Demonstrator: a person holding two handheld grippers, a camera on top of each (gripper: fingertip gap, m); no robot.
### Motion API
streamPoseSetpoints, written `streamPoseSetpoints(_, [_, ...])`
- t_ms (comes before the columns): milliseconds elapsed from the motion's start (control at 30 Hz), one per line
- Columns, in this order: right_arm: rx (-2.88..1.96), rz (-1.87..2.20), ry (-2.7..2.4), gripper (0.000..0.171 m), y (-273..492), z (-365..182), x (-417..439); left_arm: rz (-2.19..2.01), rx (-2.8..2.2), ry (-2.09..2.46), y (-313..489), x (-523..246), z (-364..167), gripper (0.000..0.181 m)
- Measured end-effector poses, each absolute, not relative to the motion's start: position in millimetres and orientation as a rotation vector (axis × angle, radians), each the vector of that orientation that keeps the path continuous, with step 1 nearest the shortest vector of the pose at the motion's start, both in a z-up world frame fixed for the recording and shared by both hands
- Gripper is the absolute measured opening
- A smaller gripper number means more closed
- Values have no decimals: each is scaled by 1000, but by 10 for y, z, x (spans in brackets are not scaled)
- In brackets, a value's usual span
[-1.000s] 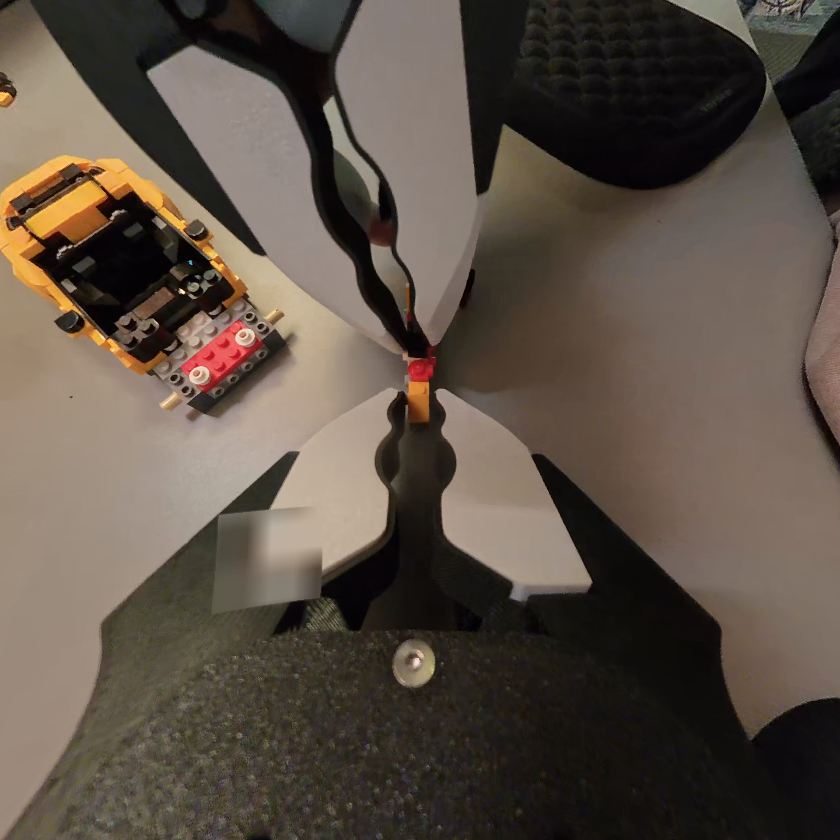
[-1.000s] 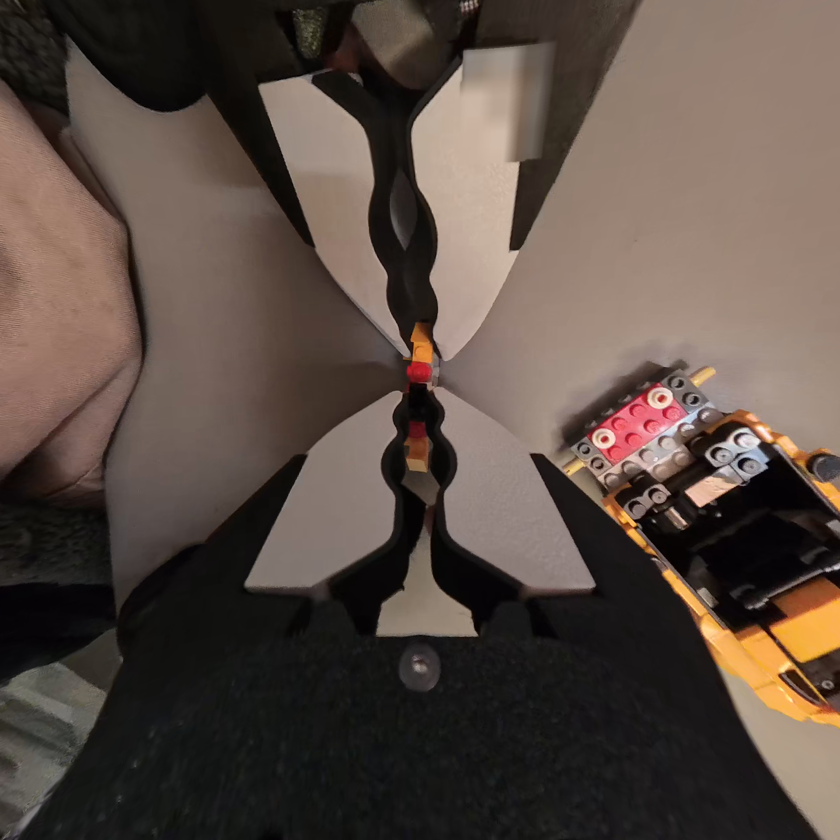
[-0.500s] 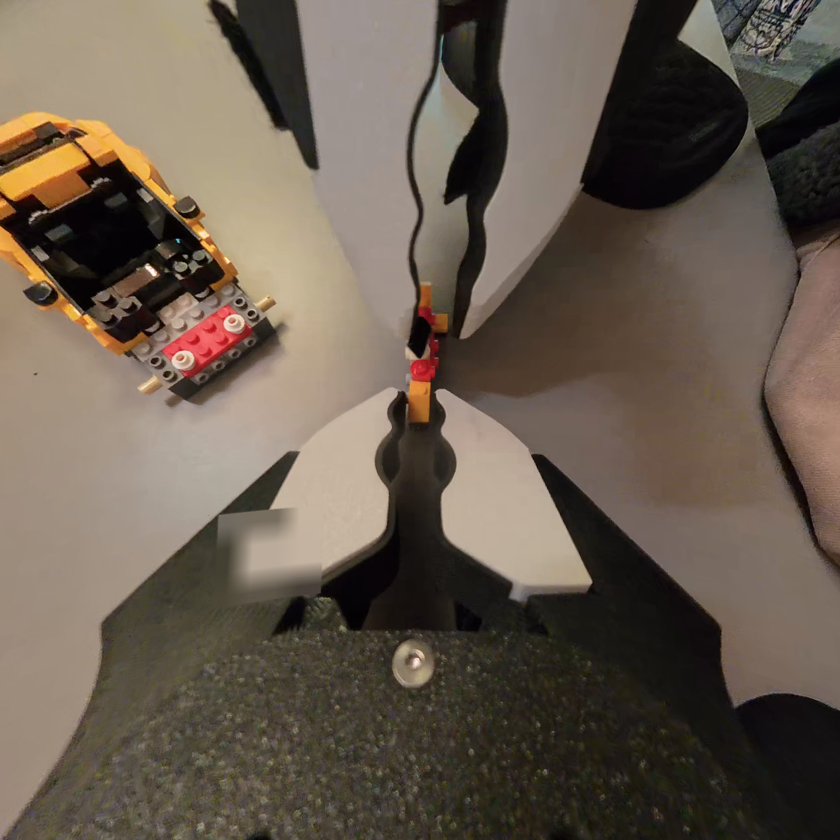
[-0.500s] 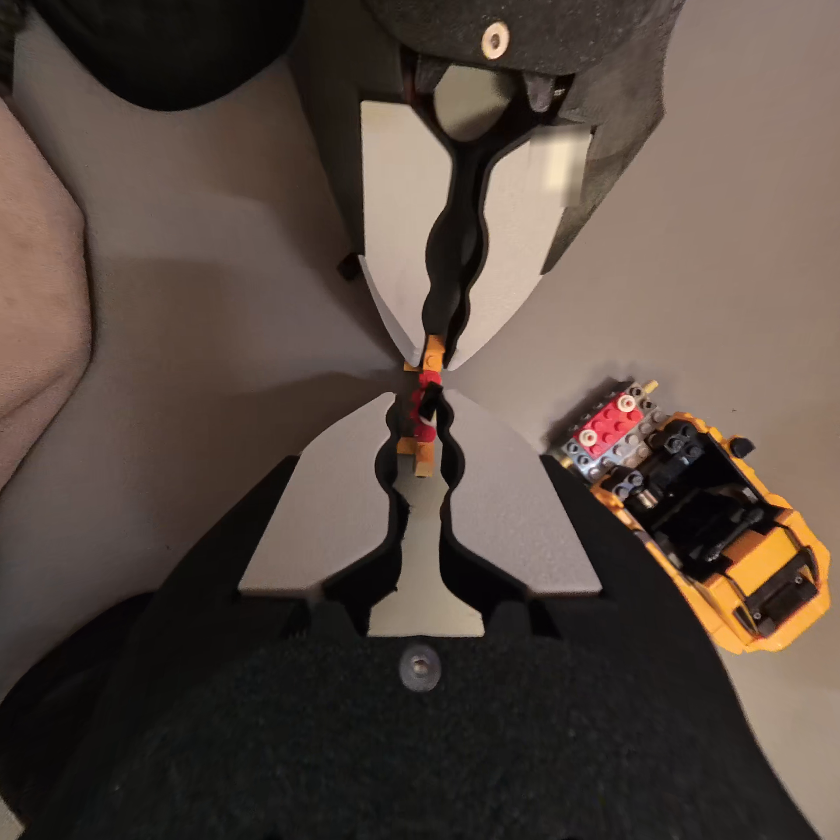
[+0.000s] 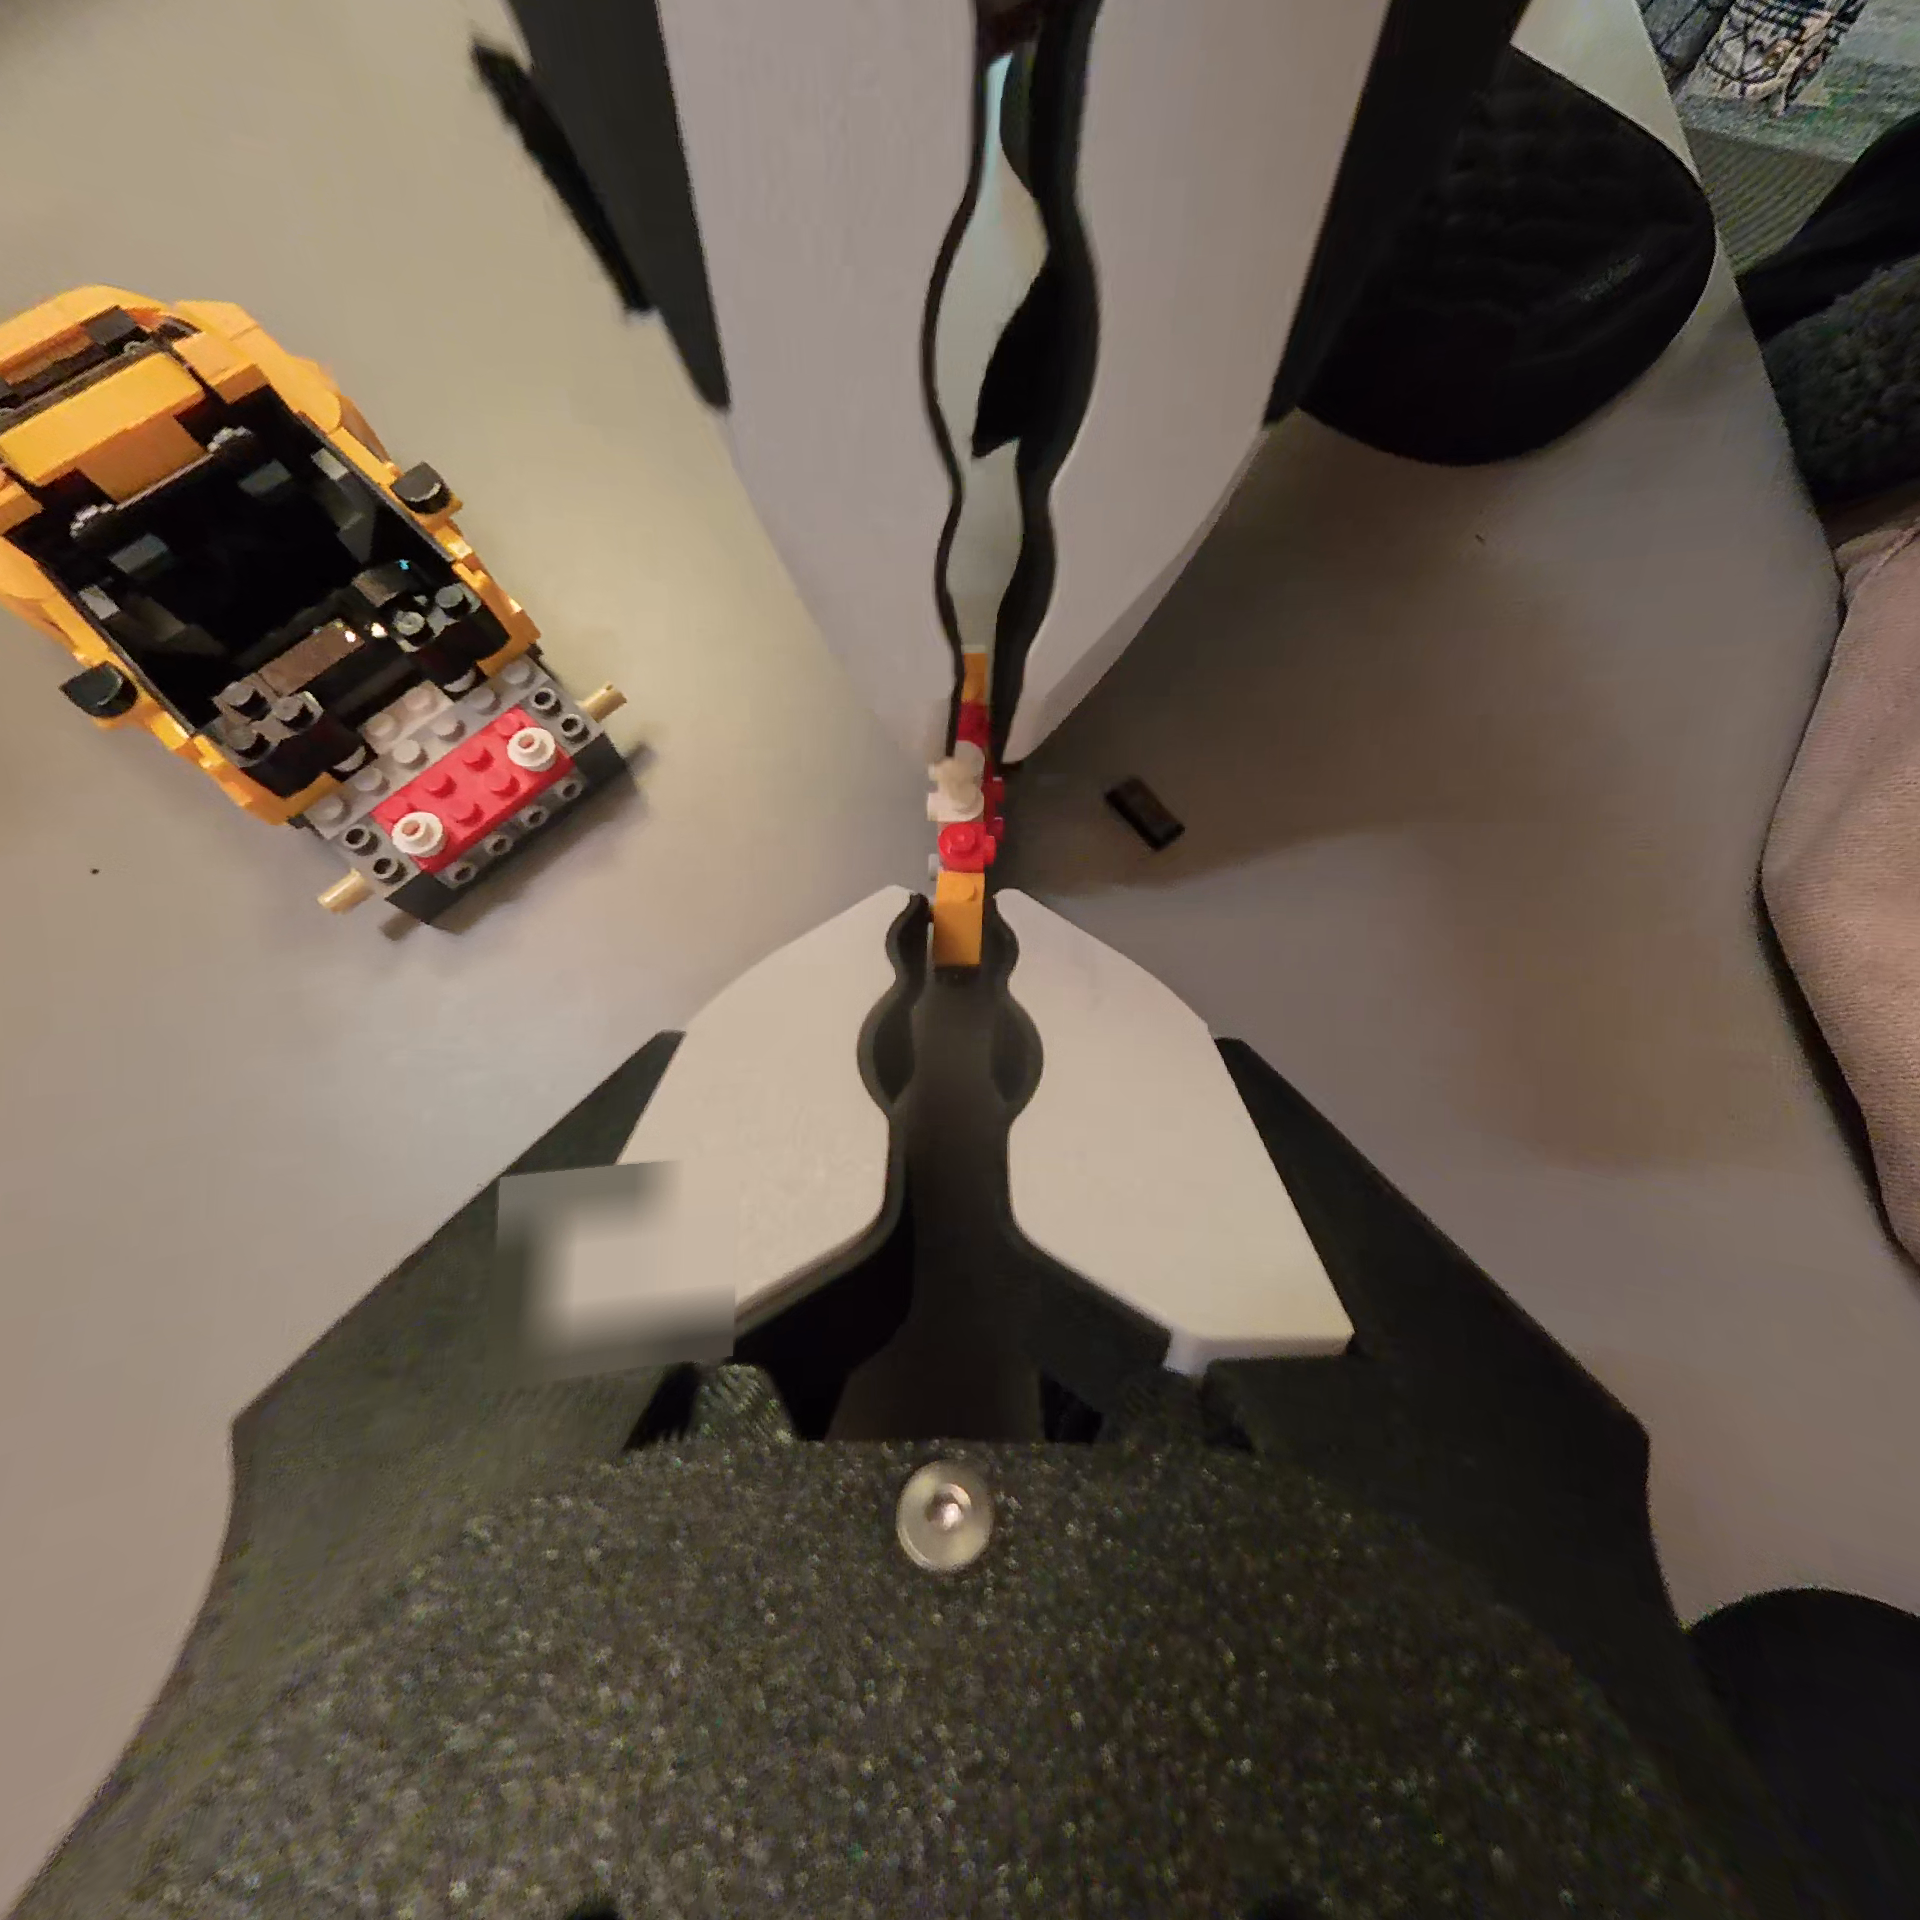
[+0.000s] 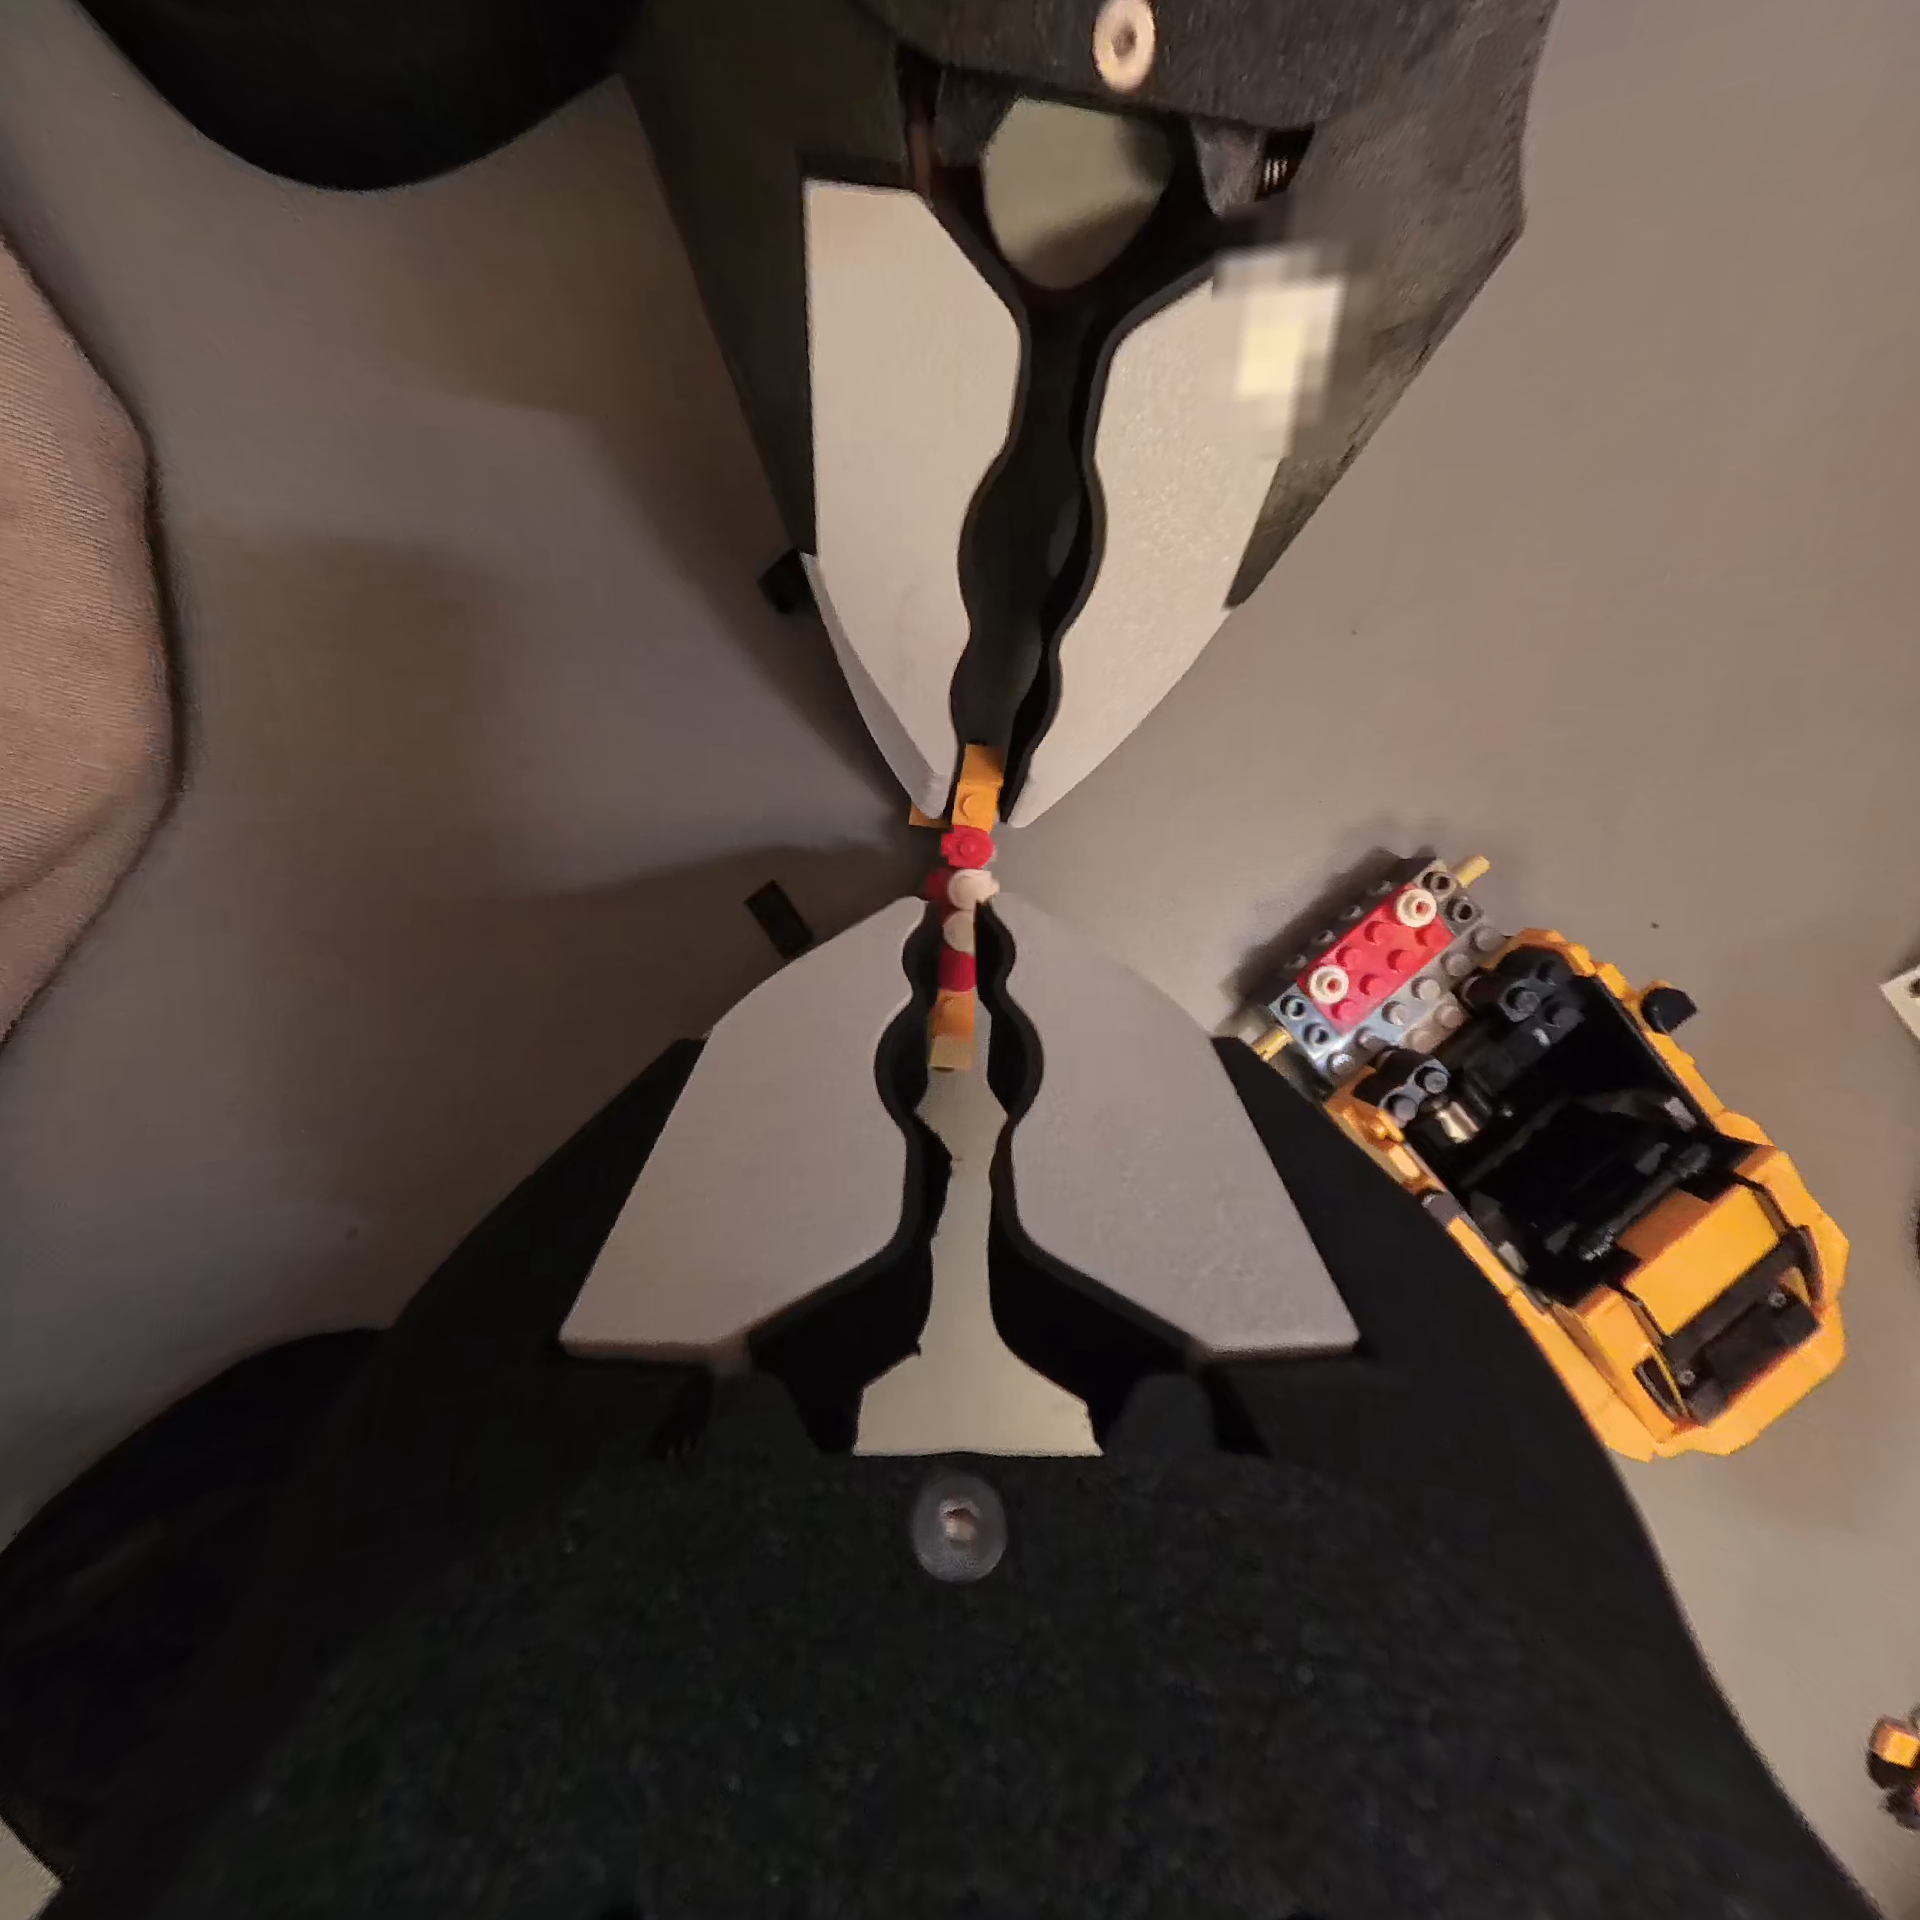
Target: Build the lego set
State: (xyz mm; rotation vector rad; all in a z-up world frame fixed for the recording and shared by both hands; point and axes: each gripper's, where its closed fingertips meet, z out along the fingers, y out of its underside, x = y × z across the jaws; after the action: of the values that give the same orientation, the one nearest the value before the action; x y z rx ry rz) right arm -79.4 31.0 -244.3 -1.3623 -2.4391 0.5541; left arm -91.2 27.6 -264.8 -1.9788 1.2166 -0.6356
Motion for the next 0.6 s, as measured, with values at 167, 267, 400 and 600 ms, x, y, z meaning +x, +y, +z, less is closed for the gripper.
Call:
streamPoseSetpoints(167, [-1214, 522, -2513, 6, 46, -2473, -565, -614, -2005, 1165, 344, -965, -2648, 9])
streamPoseSetpoints(267, [-1190, 464, -2531, 9, 13, -2642, -492, -602, -2000, 1163, 353, -971, -2649, 9])
streamPoseSetpoints(400, [-1183, 509, -2543, 12, 10, -2657, -561, -588, -1990, 1172, 354, -967, -2651, 9])
streamPoseSetpoints(600, [-1215, 547, -2701, 10, 18, -2767, -561, -589, -1979, 1191, 331, -959, -2653, 9])
